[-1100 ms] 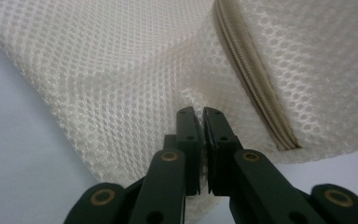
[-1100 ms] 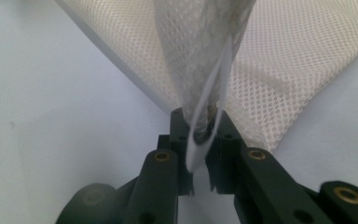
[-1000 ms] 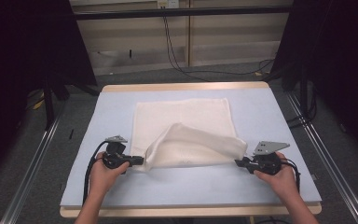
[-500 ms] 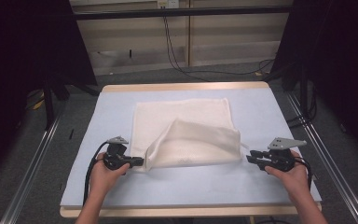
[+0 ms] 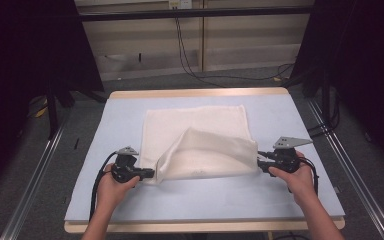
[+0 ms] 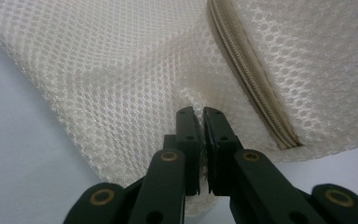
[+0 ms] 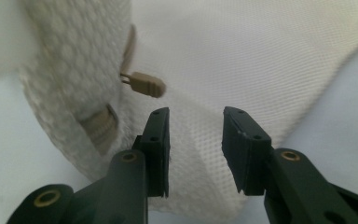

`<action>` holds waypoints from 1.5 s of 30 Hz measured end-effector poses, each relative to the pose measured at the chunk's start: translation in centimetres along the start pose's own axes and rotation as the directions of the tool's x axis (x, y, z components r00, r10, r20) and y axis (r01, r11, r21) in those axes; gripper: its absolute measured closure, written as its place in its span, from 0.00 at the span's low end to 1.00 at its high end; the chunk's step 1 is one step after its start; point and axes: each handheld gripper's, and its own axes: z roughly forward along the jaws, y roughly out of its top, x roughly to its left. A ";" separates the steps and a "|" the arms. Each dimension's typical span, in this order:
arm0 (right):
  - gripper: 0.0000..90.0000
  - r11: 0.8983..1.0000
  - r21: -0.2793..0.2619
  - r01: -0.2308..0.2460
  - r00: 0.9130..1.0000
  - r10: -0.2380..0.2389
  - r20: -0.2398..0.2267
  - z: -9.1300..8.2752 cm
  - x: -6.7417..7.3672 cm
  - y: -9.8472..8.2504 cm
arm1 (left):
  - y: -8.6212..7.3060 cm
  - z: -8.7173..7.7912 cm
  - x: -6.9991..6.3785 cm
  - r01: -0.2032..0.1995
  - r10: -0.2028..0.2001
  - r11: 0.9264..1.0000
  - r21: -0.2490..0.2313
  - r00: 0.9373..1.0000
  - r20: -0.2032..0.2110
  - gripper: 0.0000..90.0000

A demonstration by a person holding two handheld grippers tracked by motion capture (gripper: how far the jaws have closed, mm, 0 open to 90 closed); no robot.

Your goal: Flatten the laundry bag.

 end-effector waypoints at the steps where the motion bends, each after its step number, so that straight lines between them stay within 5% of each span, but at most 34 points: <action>1: 0.68 1.000 0.011 0.012 1.000 -0.012 -0.008 0.1 0.2 -0.1 | 0.0 0.0 0.0 -0.001 0.001 1.000 0.001 1.000 0.000 0.95; 9: 0.69 0.985 0.133 0.110 0.993 -0.103 -0.057 0.4 1.3 -2.1 | 0.2 -0.4 -0.1 0.010 -0.010 1.000 -0.007 1.000 -0.001 0.89; 15: 0.91 0.978 0.146 0.147 0.987 -0.136 -0.081 0.2 1.5 -2.2 | 0.3 -1.1 0.2 0.032 -0.032 0.999 -0.031 0.999 -0.004 0.84; 22: 0.94 0.974 0.142 0.178 0.982 -0.168 -0.082 -0.4 1.6 -1.9 | 0.2 -3.0 1.1 0.089 -0.093 0.990 -0.109 0.995 -0.032 0.81; 26: 0.94 0.974 0.140 0.179 0.982 -0.168 -0.087 -0.5 1.5 -2.0 | -0.1 -3.5 2.0 0.130 -0.140 0.981 -0.141 0.988 -0.064 0.66; 32: 0.93 0.973 0.144 0.183 0.981 -0.172 -0.088 -0.5 1.4 -2.0 | -0.2 -2.4 3.2 0.150 -0.163 0.981 -0.119 0.980 -0.111 0.55; 36: 0.93 0.972 0.145 0.185 0.981 -0.175 -0.082 -0.4 1.5 -2.0 | -0.2 -1.0 3.2 0.133 -0.138 0.990 -0.057 0.985 -0.102 0.60; 41: 0.93 0.971 0.150 0.188 0.981 -0.177 -0.082 -0.3 1.5 -2.0 | 0.1 -0.7 2.4 0.053 -0.058 0.998 -0.029 0.983 -0.176 0.70; 45: 0.93 0.970 0.154 0.188 0.981 -0.178 -0.076 -0.3 1.6 -1.9 | 0.1 -0.4 2.6 0.095 -0.099 0.995 -0.040 0.987 -0.129 0.90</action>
